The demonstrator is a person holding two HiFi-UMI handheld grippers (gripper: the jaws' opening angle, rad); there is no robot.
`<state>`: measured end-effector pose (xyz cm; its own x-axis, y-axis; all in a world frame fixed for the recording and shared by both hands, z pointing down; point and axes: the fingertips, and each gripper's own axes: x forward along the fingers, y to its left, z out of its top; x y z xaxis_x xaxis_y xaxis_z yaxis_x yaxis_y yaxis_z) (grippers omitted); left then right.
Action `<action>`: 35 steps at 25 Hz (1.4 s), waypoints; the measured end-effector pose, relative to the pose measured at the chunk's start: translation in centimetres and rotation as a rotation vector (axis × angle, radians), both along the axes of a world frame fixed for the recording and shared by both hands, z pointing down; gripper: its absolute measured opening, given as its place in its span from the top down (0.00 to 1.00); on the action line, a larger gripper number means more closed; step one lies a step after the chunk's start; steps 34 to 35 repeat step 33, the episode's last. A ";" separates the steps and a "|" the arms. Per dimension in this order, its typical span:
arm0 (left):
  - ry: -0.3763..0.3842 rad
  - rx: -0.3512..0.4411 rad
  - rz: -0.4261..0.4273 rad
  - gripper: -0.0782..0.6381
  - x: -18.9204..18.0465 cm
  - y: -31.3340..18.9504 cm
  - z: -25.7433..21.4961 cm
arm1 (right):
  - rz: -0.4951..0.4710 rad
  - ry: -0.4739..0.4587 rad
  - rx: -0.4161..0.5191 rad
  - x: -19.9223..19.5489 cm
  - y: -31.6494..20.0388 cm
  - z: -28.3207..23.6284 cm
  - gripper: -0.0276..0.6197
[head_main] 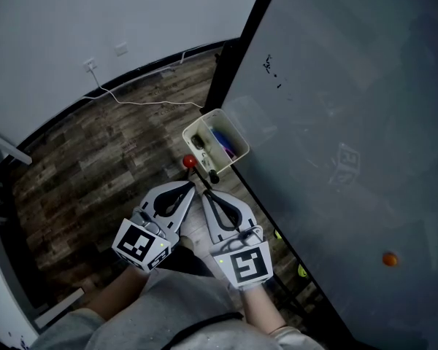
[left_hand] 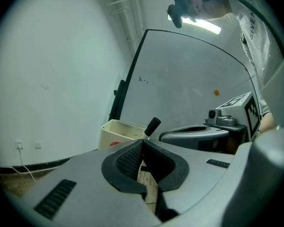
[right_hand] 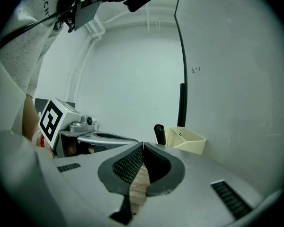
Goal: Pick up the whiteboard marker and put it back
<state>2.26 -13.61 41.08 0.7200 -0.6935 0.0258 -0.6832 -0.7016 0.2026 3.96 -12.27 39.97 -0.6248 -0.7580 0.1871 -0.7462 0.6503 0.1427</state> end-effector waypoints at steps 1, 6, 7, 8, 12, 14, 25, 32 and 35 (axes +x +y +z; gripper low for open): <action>0.000 0.001 0.000 0.87 0.0 0.1 0.0 | -0.002 0.000 -0.001 0.0 0.1 0.0 0.93; 0.000 0.007 -0.003 0.87 0.0 0.7 -0.4 | -0.015 0.013 0.001 -0.4 0.5 -0.2 0.93; -0.001 0.008 -0.005 0.87 0.0 0.8 -0.4 | -0.017 0.016 0.002 -0.4 0.6 -0.2 0.93; -0.001 0.010 -0.007 0.87 0.0 0.9 -0.5 | -0.019 0.018 0.002 -0.4 0.7 -0.2 0.93; -0.001 0.014 -0.012 0.87 -0.2 1.3 -0.5 | -0.024 0.014 0.007 -0.5 1.1 -0.3 0.93; -0.002 0.013 -0.016 0.87 -0.3 1.5 -0.5 | -0.028 0.020 0.007 -0.5 1.2 -0.2 0.93; 0.003 0.003 -0.060 0.87 -1.0 3.2 -0.1 | -0.043 -0.021 0.007 -0.4 1.9 -0.3 0.93; 0.006 0.001 -0.075 0.87 -0.9 3.8 -0.2 | -0.061 -0.018 0.006 -0.2 2.5 -0.3 0.93; 0.006 0.002 -0.077 0.87 -0.8 3.8 -0.3 | -0.062 -0.019 0.007 -0.2 2.6 -0.4 0.93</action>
